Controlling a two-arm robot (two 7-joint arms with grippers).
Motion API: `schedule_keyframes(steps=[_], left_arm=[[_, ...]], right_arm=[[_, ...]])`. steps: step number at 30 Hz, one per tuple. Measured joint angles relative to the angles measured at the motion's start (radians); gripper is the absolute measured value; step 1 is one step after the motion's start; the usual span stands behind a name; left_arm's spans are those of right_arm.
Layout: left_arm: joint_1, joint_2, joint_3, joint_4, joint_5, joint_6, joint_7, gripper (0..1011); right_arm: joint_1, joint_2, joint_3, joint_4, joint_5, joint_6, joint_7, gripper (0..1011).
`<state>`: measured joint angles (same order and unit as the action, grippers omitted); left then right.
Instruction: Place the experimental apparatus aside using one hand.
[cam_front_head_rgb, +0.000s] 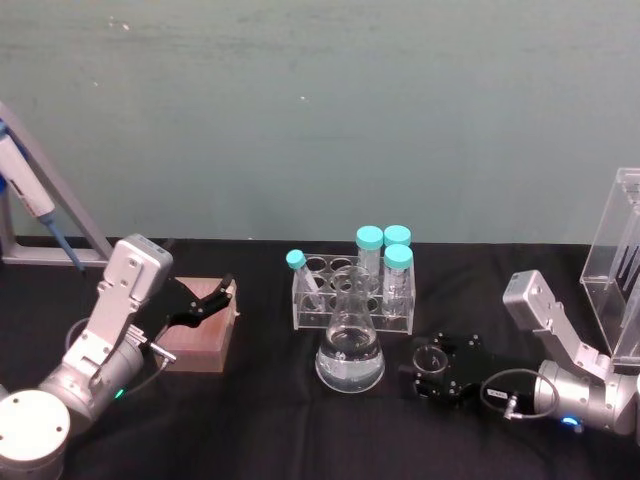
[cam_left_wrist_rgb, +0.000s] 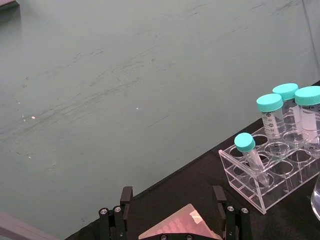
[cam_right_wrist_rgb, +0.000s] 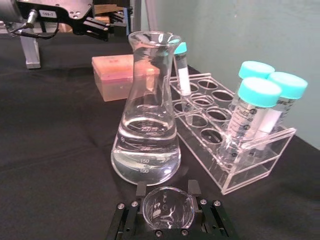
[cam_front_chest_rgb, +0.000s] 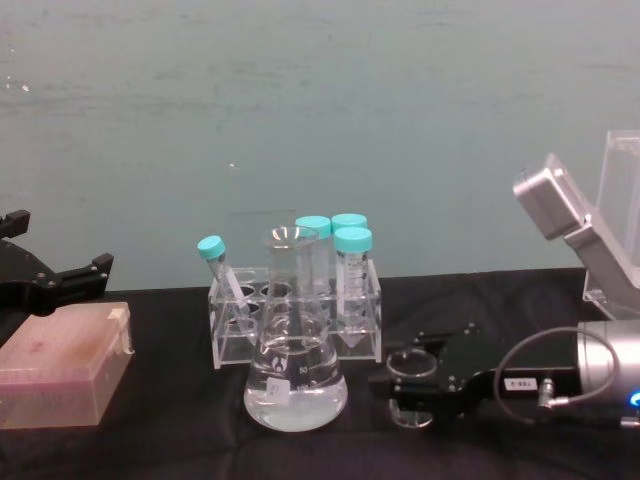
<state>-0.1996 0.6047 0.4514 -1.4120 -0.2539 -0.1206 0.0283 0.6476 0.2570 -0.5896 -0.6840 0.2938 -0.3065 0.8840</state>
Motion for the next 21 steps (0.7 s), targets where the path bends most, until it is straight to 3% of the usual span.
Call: schedule_keyframes(steps=[12,21], left_arm=[[0.0,0.0,0.0,0.0,0.0,0.0,0.0,1000],[0.0,0.0,0.0,0.0,0.0,0.0,0.0,1000]], right_arm=[[-0.031,0.003,0.053,-0.043,0.041,0.016,-0.04,501],[-0.02,0.008,0.075,-0.045,0.012,-0.015,-0.123,501]])
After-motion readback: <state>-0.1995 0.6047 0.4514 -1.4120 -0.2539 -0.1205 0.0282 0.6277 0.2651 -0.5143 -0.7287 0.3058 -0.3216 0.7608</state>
